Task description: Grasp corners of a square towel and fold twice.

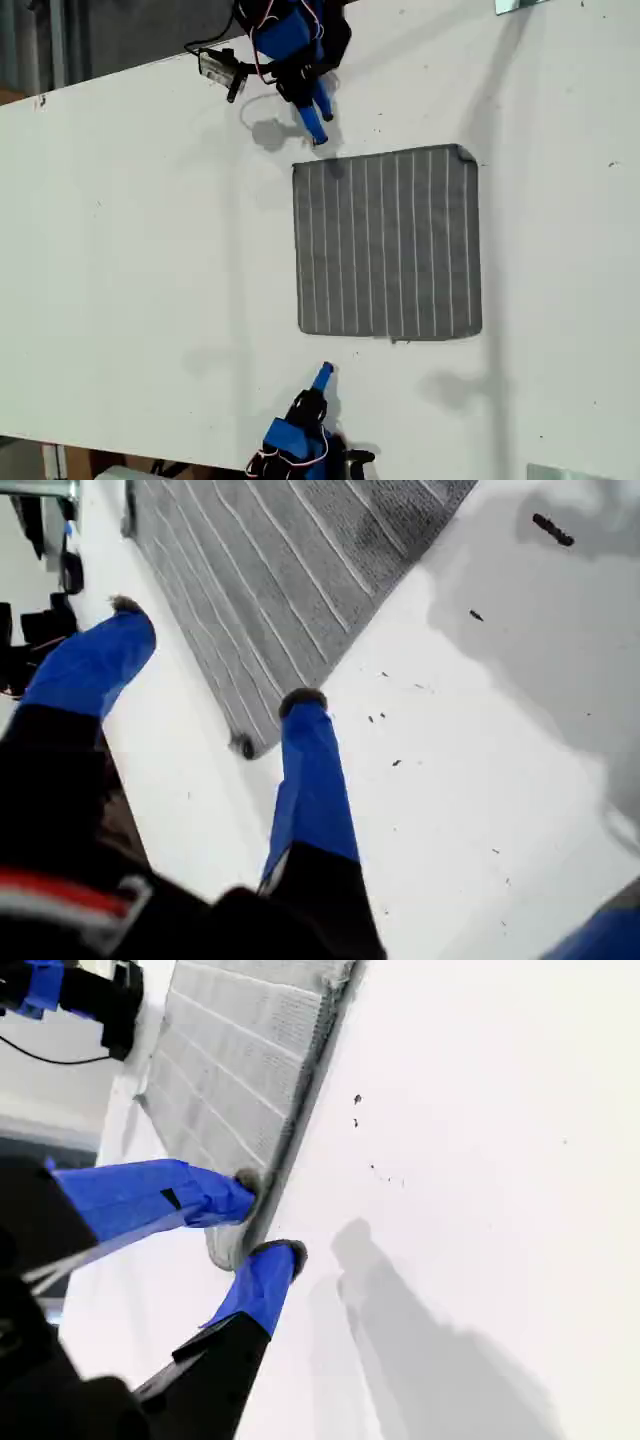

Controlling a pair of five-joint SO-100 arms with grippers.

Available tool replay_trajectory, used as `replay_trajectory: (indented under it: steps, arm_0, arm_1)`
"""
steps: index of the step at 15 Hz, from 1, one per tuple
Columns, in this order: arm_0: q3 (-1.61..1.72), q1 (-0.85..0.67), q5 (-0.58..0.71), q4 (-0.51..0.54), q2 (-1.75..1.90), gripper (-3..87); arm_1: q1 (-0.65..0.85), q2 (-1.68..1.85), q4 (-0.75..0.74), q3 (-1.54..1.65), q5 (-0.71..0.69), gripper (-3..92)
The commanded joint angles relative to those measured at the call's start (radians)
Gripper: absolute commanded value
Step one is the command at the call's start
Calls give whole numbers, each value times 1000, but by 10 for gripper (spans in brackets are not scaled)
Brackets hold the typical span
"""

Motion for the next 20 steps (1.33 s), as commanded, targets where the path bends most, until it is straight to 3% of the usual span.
replay_trajectory:
  steps: [1,7,9,10,12,14,15,18,20]
  arm_0:
    - [6,-186,-520,-9,-54,104]
    - [6,-172,-457,-9,-25,106]
    - [6,-127,-494,-32,0,142]
    - [-63,-132,-468,-72,-12,137]
    - [-387,-140,-417,-97,-403,131]
    - [-758,-57,-425,-28,-1042,137]
    - [-787,-20,-453,-43,-1195,140]
    - [-522,80,-574,-288,-1103,151]
    - [-442,103,-614,-324,-999,148]
  arm_1:
    - [-66,-3,18,-3,-132,95]
    - [-72,-6,17,-2,-133,99]
    - [-77,-44,9,-11,-137,176]
    - [-11,-184,15,-115,-206,198]
    - [58,-922,60,-646,-380,253]
    - [-12,-1443,124,-1058,-468,283]
    - [-84,-1572,127,-1129,-456,362]
    - [-354,-1758,100,-1186,-272,387]
    - [-456,-1799,3,-1195,-195,384]
